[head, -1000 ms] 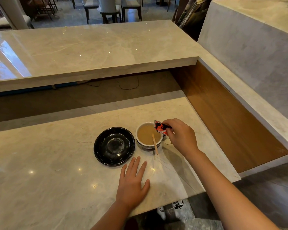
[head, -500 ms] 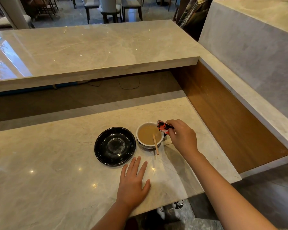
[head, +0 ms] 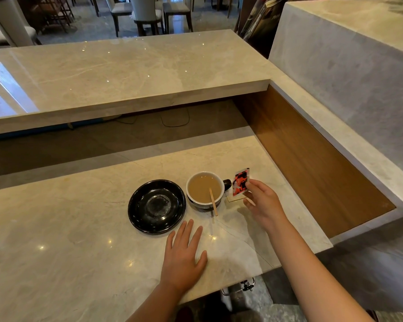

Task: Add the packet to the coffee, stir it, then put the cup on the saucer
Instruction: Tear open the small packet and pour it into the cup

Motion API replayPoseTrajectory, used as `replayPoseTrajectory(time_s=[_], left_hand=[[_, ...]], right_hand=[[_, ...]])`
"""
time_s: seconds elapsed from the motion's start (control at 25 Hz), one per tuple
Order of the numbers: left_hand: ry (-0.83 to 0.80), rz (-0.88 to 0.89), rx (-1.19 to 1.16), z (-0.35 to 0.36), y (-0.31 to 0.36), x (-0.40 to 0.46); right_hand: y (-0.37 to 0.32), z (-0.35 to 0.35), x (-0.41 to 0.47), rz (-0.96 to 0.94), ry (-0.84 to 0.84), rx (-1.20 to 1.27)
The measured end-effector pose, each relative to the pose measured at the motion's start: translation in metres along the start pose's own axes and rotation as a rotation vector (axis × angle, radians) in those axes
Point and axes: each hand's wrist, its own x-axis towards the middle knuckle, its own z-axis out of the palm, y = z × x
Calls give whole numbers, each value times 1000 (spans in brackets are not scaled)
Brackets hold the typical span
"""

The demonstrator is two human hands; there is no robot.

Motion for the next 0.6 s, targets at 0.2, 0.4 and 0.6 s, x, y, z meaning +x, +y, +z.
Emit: replayPoseTrajectory(time_s=[0.2, 0.4, 0.6], left_hand=[[-8, -6, 22, 1, 0, 1], [-49, -32, 84, 3, -1, 2], [-61, -47, 97, 3, -1, 2]], right_hand=[[-11, -62, 3, -138, 259, -320], [2, -98, 15, -174, 381, -524], [22, -117, 31, -206, 461, -699]])
